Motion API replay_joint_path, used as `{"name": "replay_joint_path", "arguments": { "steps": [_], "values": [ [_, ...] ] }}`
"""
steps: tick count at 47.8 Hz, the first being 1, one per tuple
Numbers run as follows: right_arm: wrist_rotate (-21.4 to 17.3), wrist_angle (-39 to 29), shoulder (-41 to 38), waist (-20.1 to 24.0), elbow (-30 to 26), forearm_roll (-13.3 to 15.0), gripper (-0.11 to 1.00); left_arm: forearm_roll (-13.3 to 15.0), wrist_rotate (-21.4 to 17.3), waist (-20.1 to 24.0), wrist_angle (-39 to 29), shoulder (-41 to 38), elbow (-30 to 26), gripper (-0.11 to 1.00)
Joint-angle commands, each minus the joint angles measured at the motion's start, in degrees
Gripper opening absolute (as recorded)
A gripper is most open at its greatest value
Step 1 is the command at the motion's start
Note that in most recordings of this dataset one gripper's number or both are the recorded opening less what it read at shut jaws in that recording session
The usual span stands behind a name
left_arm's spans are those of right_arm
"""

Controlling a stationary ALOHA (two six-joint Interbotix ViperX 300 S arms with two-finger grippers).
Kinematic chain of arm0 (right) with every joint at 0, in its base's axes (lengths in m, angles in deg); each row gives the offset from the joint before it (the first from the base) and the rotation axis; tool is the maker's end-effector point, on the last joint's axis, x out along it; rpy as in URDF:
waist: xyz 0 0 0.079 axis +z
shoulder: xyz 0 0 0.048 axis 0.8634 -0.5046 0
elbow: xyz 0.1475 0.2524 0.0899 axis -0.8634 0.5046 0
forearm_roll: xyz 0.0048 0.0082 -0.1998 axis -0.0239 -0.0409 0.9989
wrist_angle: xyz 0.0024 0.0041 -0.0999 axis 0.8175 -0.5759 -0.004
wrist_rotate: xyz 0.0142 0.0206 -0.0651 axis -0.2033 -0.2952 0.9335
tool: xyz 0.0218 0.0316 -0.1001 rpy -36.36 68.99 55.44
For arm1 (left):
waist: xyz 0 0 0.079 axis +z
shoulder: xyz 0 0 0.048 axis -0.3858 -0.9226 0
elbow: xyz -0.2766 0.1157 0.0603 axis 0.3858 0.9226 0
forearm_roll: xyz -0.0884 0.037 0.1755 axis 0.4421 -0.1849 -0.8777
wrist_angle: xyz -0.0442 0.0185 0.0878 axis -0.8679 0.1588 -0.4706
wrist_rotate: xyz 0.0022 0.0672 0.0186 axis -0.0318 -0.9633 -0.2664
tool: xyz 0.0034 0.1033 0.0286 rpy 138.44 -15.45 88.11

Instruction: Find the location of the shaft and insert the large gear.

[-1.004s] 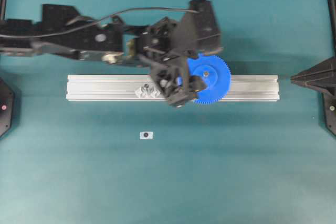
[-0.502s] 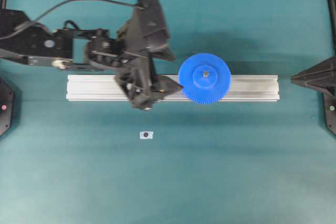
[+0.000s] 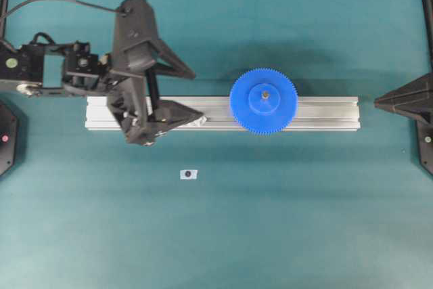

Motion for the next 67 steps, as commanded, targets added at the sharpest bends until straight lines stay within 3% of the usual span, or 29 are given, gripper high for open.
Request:
{"name": "replay_joint_path", "arguments": {
  "steps": [1,16,30,67],
  "values": [
    [-0.4,0.4,-0.4,-0.1,-0.5,0.1,0.0,-0.2,-0.1,-0.2,0.9,1.8,0.6,0.91],
    [-0.4,0.4,-0.4,-0.1,-0.4,0.1,0.0,-0.2,-0.8,-0.4,3.8,4.0,3.6,0.91],
    [-0.4,0.8,-0.4,-0.2,0.0,0.1,0.0,-0.2,-6.7,-1.5,6.0,4.3,5.1,0.91],
    [-0.4,1.6,-0.4,-0.2,0.3,0.1,0.0,-0.2,-6.7,-1.5,7.1,4.6,5.1,0.91]
  ]
}}
